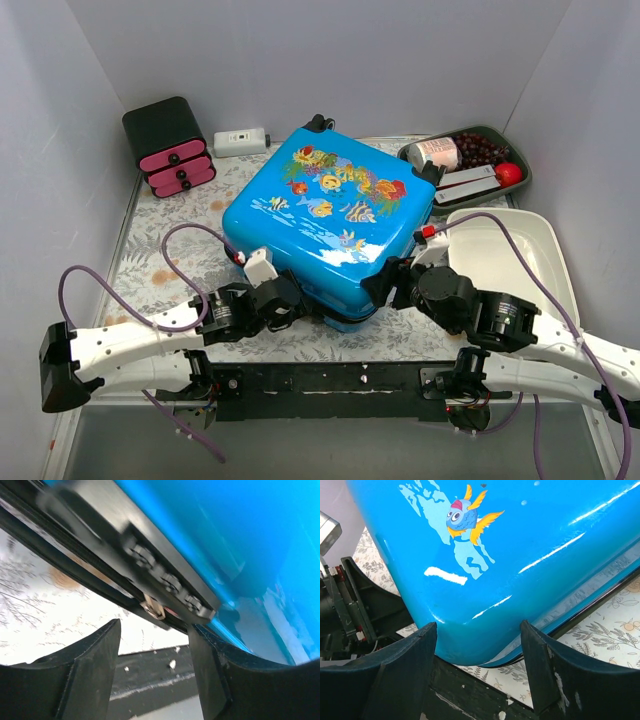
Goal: Open, take out, and arrange the luggage
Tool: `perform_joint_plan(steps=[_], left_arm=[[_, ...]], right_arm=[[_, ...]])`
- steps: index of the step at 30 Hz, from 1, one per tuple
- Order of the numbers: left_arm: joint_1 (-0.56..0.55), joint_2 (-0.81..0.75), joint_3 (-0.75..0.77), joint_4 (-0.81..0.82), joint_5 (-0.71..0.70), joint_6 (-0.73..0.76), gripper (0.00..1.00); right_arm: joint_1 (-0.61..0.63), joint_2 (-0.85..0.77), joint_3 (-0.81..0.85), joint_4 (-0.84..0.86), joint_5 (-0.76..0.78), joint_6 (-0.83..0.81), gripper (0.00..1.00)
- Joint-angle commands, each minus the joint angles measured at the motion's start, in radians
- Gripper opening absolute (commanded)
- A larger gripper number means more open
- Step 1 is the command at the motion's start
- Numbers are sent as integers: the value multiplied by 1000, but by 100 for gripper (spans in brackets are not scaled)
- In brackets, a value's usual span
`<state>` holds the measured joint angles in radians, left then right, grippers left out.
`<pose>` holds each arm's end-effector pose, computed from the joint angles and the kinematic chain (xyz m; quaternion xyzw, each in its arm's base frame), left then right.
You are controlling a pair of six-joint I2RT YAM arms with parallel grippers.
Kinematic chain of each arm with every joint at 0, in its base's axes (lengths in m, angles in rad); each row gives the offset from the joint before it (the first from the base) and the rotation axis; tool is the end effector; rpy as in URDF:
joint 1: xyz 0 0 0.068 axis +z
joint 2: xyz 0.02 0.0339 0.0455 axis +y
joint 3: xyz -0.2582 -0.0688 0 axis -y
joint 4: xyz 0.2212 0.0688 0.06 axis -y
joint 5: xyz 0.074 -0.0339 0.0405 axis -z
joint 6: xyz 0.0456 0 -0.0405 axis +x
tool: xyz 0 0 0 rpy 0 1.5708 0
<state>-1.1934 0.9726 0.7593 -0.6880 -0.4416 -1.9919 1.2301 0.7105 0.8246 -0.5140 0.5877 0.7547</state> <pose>0.0826 -0.1555 0.2483 -0.4245 0.8211 -0.3250 0.1998 0.0707 0.1238 0.3231 -0.0323 0.8130 0.3109 0.4913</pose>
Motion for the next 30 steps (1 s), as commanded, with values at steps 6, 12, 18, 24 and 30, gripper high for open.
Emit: perform_joint_plan(steps=[6,12,18,24,30], left_arm=[[-3,-48,-43,131,-218,-25,50],[-3,-12,-43,107,-235,-71,34],[-3,24,-29,-40,-258,-179,25],[-3,31,-17,-251,-226,-337,16],[-5,-107,-15,-242,-161,-276,28]], right_arm=[[-3,-3,-16,86,-11,-58,74],[-1,6,-8,81,3,-75,73],[-3,-11,-16,72,11,-63,72],[-3,-28,-27,65,23,-54,72],[-1,-36,-31,43,35,-48,72]])
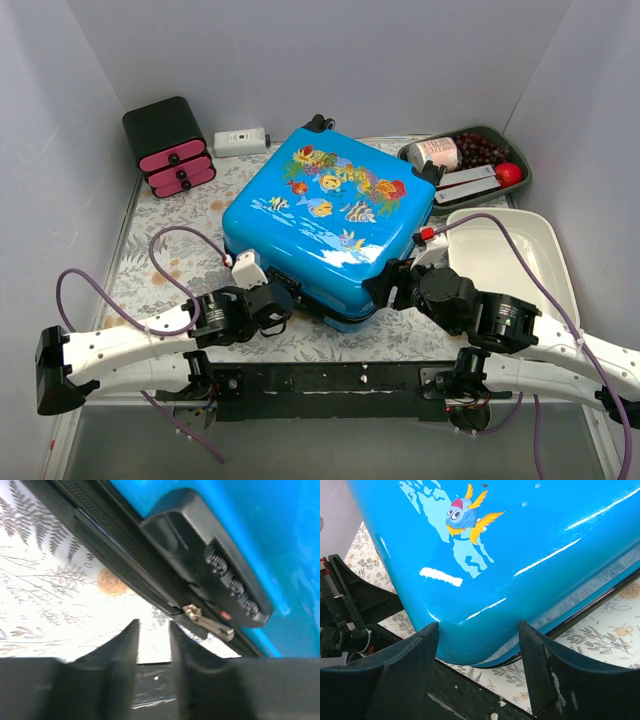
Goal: Open, take out, and arrange the luggage
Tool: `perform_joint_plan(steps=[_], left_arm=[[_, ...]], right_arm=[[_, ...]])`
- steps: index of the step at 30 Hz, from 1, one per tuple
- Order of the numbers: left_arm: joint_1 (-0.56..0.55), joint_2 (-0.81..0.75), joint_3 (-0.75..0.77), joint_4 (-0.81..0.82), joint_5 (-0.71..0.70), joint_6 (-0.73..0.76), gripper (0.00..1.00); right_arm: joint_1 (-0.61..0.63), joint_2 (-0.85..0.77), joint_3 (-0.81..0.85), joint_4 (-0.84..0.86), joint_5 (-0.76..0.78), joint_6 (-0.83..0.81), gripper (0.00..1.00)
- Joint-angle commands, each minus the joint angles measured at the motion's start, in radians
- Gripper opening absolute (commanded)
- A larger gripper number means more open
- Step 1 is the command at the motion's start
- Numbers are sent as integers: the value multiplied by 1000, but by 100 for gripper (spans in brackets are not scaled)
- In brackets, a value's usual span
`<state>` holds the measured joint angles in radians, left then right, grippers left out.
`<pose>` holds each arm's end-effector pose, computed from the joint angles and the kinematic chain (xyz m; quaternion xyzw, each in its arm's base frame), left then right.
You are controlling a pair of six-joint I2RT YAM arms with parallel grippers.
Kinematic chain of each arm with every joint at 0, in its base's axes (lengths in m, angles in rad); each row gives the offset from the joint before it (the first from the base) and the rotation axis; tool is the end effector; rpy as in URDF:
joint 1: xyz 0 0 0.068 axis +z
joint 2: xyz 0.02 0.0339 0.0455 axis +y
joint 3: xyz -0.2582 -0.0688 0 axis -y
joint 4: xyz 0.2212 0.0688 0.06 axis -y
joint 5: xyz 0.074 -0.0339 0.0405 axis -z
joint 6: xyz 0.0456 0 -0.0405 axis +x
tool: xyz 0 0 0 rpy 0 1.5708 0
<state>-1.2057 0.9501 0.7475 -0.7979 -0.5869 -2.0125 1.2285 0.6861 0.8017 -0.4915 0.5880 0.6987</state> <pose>0.0804 -0.1395 0.2436 -0.4354 0.8129 -0.2797 0.2671 0.0699 0.1207 0.3211 -0.0498 0.8064 0.3055 0.5039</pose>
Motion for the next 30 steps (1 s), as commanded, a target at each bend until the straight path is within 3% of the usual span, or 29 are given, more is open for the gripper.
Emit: perform_joint_plan(steps=[1,4,5,8,12,18,21,30], left_arm=[[9,-127,-5,-124,7,-197,37],[9,-187,-22,-45,67,-15,58],[9,-194,-25,-17,97,57,73],[9,-191,-28,92,145,219,92],[9,-128,-11,136,159,257,98],[9,-135,-102,334,148,498,97],[11,-146,-141,406,125,528,93],[9,-51,-149,448,70,564,60]], right_arm=[[-1,-13,-12,19,38,12,72],[-1,-22,-18,13,45,16,72],[-1,-23,-19,11,49,18,72],[-1,-26,-24,14,53,15,72],[-1,-16,-15,16,49,-4,72],[-1,6,-9,14,44,-19,72],[-1,13,-13,18,36,-18,72],[-1,33,-12,21,32,-19,72]])
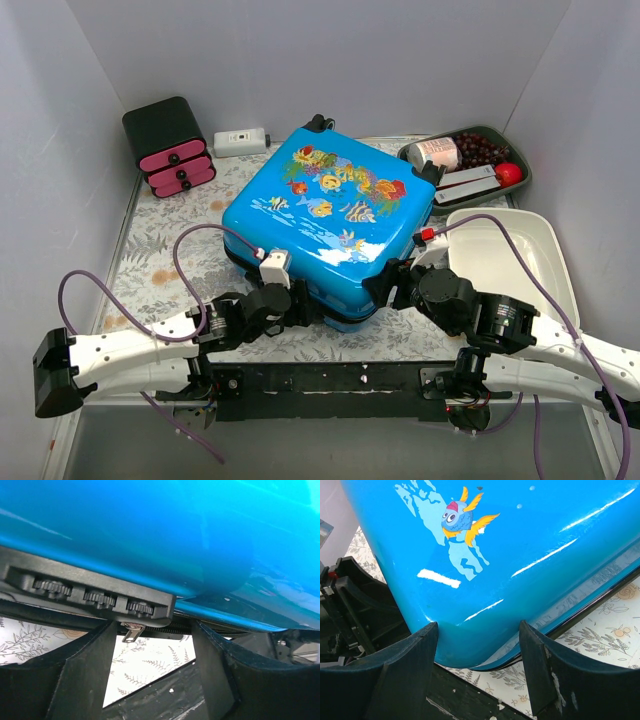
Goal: Open, take out, and arrange the luggage
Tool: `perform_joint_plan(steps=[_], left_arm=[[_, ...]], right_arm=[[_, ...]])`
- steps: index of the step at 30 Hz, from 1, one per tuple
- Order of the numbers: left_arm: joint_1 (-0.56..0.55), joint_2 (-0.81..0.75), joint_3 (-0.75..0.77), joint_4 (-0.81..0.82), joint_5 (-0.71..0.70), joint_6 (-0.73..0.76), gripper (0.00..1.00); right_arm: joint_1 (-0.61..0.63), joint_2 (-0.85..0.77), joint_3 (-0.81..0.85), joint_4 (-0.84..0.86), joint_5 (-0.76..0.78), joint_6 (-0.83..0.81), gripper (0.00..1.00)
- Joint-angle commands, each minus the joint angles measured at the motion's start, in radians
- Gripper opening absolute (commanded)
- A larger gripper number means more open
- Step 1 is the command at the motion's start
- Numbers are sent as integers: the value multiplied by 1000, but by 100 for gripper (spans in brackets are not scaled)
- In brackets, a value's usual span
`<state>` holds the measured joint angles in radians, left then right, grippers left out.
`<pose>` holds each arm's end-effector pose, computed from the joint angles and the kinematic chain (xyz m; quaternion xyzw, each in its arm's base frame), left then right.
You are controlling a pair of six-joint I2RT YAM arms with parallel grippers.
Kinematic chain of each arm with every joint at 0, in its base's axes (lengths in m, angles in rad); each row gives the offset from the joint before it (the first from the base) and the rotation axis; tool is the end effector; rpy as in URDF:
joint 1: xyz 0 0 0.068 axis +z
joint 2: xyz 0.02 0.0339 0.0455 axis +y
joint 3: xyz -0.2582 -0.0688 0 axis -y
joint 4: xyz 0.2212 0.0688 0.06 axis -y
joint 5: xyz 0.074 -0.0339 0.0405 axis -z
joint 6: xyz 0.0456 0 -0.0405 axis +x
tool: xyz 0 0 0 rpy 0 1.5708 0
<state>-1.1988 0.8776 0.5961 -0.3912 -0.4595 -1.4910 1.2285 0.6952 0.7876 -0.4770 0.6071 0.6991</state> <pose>0.0821 -0.1548 0.2367 -0.2255 0.8535 -0.3660 0.2946 0.0714 0.1229 0.3172 -0.0458 0.8075 0.2967 0.5078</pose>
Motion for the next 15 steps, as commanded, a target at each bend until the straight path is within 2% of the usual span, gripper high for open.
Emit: perform_joint_plan(steps=[1,7,15], left_arm=[[4,21,1,40,-62,38,59],[4,21,-28,57,-65,32,51],[4,73,-15,41,-114,17,28]], right_arm=[[-1,23,2,8,13,-16,72],[-1,17,-11,5,10,2,72],[-1,7,-11,-5,10,10,71]])
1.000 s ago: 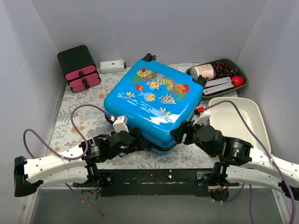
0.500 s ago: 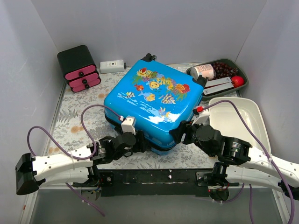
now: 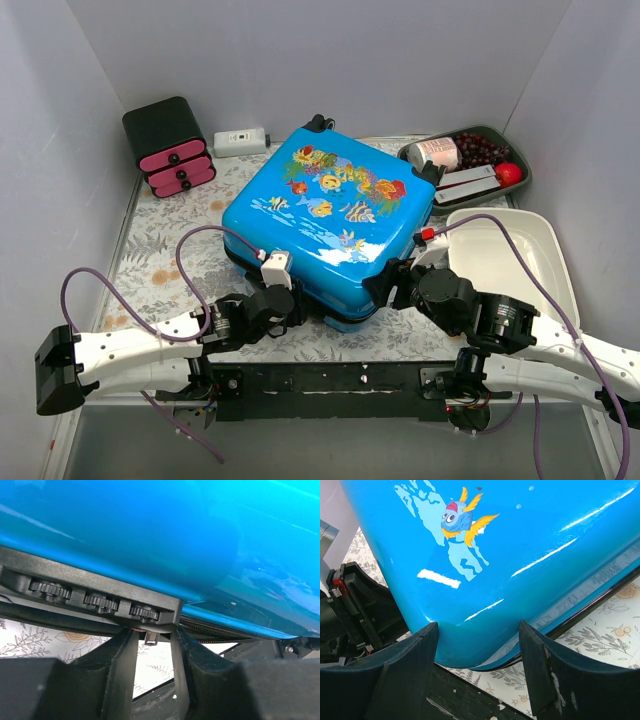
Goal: Open, take out, and arrange the luggage
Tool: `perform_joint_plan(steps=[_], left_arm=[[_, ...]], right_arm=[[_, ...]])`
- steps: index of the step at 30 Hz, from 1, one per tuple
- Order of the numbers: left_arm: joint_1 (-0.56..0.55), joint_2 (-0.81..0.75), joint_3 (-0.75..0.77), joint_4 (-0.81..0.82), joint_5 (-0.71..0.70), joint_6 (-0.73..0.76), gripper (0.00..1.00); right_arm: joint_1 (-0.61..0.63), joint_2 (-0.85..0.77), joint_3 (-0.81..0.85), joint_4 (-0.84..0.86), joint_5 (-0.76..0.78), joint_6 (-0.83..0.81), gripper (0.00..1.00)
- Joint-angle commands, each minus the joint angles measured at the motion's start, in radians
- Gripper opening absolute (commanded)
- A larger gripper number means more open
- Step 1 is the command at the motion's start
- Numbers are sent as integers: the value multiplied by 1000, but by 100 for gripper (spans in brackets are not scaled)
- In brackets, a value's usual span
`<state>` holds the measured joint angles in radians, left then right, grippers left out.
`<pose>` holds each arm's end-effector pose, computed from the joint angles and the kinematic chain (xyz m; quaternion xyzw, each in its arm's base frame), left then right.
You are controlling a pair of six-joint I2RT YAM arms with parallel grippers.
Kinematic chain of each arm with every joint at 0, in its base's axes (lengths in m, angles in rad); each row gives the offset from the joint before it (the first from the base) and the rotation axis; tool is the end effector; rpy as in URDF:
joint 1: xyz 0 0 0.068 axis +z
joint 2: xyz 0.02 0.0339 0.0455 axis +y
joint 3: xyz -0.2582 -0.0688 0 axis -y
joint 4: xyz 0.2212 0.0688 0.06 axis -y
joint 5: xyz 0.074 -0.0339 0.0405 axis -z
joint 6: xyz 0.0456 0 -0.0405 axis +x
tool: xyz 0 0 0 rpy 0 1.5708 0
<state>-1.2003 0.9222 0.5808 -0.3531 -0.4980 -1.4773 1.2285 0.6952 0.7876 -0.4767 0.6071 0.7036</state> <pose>0.0855 -0.1601 0.2287 -0.2247 0.8548 -0.3489 0.3117 0.0714 0.1229 0.3173 -0.0439 0.8075 0.2980 0.5072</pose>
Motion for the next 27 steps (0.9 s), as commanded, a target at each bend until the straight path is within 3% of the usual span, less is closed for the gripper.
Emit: perform_joint_plan(steps=[1,6,15,24,27], left_arm=[[5,32,-1,3,-91,-12,17],[5,49,34,-68,-105,-51,0],[5,84,80,-320,-136,-208,0],[5,0,5,-126,18,-75,40],[5,-5,2,-101,9,-69,41]], right_arm=[[0,6,-14,-5,11,8,71],[-1,6,-17,-17,22,14,71],[0,23,-8,-43,42,19,70],[-1,30,1,-48,54,11,69],[-3,33,4,-48,54,13,69]])
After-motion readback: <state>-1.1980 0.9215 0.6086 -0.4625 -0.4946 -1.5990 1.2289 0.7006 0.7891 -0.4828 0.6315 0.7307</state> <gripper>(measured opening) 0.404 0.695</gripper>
